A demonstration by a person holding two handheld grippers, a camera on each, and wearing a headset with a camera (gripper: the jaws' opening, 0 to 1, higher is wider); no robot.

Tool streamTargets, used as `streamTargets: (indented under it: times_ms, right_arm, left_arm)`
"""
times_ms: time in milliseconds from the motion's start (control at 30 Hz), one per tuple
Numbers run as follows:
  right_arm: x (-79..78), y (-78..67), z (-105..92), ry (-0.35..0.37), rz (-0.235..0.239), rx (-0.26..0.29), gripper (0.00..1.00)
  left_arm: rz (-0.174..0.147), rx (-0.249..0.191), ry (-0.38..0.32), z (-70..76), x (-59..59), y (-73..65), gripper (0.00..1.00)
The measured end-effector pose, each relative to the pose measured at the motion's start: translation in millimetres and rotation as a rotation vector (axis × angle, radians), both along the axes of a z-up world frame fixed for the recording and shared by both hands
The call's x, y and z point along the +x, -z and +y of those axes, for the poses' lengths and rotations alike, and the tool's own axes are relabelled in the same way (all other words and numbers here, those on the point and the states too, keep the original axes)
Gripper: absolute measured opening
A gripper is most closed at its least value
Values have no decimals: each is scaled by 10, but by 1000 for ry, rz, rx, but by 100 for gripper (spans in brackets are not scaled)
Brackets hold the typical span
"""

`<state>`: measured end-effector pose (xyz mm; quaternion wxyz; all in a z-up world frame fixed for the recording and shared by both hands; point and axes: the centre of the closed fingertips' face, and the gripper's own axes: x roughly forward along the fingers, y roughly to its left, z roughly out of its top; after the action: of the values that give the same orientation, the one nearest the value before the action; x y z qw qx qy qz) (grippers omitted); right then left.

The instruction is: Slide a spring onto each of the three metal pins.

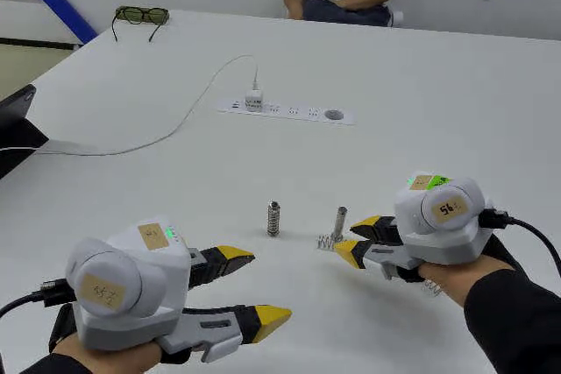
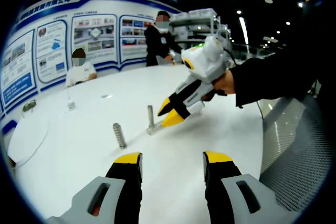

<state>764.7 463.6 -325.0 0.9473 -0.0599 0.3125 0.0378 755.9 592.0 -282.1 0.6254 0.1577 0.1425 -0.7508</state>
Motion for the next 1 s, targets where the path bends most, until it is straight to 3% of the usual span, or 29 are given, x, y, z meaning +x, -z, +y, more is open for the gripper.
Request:
streamTargets:
  times_ms: [633,1000]
  right_arm:
    - [-79,168,-1,1,70,12,22]
    - [-87,189,37,-6,74,9,19]
  left_arm:
    - [8,0,-6,2,4,7,46]
    - [10,2,-3,2,-1,14,46]
